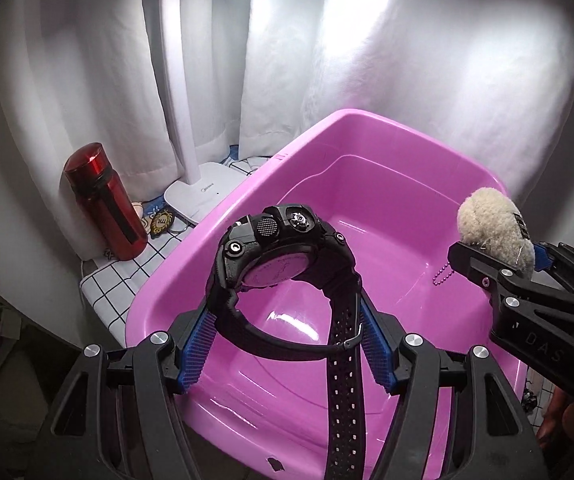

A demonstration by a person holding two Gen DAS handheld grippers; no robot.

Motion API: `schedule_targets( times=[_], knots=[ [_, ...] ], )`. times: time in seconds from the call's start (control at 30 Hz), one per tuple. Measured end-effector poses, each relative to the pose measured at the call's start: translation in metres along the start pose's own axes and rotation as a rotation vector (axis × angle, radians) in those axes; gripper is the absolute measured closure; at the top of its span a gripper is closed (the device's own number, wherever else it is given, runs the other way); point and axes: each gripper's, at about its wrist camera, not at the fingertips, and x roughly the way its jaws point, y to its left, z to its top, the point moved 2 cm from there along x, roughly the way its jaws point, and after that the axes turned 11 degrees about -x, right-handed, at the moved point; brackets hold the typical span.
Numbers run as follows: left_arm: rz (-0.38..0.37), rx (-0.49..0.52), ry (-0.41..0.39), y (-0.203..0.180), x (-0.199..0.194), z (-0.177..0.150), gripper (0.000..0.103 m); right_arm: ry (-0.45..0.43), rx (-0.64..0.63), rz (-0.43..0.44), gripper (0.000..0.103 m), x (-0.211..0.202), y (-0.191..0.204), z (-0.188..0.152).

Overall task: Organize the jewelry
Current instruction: 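Lift the watch with the left tool while the right tool carries the pouch over the tub, then open the left tool dropping the watch while the right tool releases the pouch into the tub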

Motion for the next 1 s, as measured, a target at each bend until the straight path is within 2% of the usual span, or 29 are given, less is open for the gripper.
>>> schedule_targets(
  times=[0.23, 0.4, 0.53, 0.67, 0.7, 0.77, 0.83, 1.0],
  knots=[
    [0.014, -0.008, 0.066, 0.002, 0.022, -0.001, 0.039, 0.066, 0.013, -0.029, 0.048, 0.023, -0.005, -0.003],
    [0.039, 0.003, 0.077, -0.001, 0.029, -0.003, 0.039, 0.091, 0.033, -0.039, 0.047, 0.031, -0.008, -0.005],
    [0.052, 0.009, 0.085, 0.0, 0.031, -0.004, 0.038, 0.091, 0.029, -0.053, 0.038, 0.032, -0.007, -0.001],
    [0.058, 0.014, 0.094, 0.0, 0.031, -0.004, 0.036, 0.095, 0.018, -0.064, 0.037, 0.03, -0.006, -0.001],
    [0.057, 0.014, 0.089, 0.001, 0.03, -0.004, 0.036, 0.092, 0.017, -0.067, 0.037, 0.029, -0.006, -0.001],
    [0.072, 0.021, 0.048, 0.001, 0.023, -0.002, 0.022, 0.083, 0.016, -0.075, 0.037, 0.025, -0.005, 0.0],
    [0.084, 0.035, 0.0, 0.0, 0.014, 0.002, 0.016, 0.076, 0.014, -0.082, 0.036, 0.022, -0.005, 0.001],
    [0.088, 0.052, -0.038, -0.002, 0.004, 0.008, 0.013, 0.067, 0.017, -0.091, 0.036, 0.017, -0.007, 0.001]
  ],
)
